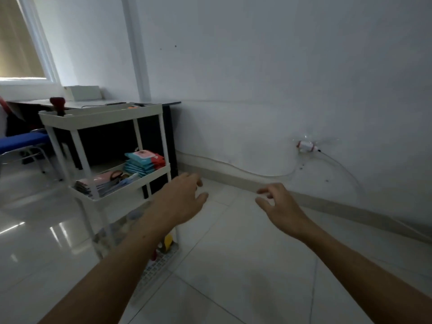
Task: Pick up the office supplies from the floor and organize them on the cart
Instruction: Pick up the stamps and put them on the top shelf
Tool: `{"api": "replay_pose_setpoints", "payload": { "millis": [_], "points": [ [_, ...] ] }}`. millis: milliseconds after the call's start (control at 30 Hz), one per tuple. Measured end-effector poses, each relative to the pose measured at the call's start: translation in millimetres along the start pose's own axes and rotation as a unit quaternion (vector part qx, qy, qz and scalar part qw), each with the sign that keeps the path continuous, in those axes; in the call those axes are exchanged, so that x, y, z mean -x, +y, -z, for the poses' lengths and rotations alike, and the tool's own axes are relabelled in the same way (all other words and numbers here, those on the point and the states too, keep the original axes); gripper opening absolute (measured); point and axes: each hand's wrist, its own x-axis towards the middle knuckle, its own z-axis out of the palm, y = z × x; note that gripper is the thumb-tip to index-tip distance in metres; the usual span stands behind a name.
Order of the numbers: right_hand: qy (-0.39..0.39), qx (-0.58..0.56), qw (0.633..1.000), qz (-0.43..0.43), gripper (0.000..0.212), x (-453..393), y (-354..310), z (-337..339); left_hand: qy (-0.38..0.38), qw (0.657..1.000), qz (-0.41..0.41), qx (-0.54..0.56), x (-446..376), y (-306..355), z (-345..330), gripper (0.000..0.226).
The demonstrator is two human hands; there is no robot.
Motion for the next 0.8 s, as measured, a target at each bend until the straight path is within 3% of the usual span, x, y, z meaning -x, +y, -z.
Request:
{"api": "replay_pose_setpoints", "payload": {
  "millis": [267,367,467,667,800],
  "points": [
    [0.049,-0.062,0.991,-0.104,0.024,18,76,-30,-0.039,0.999,-0.008,0.038,1,-5,-85,0.032],
    [0.049,-0.103,0.985,-0.129,0.025,37,119,-50,-0.054,0.988,0.023,0.141,17,-3,-134,0.022],
    [0.034,-0.103,0.981,-0.16,0.027,73,174,-72,-0.117,0.972,0.057,0.198,47,-2,-198,0.017],
    [-0.136,0.038,0.976,-0.166,0.028,147,270,-114,-0.247,0.946,0.075,0.194,103,27,-302,0.021],
    [-0.275,0.181,0.935,-0.131,0.027,186,313,-144,-0.307,0.939,0.066,0.143,136,47,-352,0.022]
  ]
}}
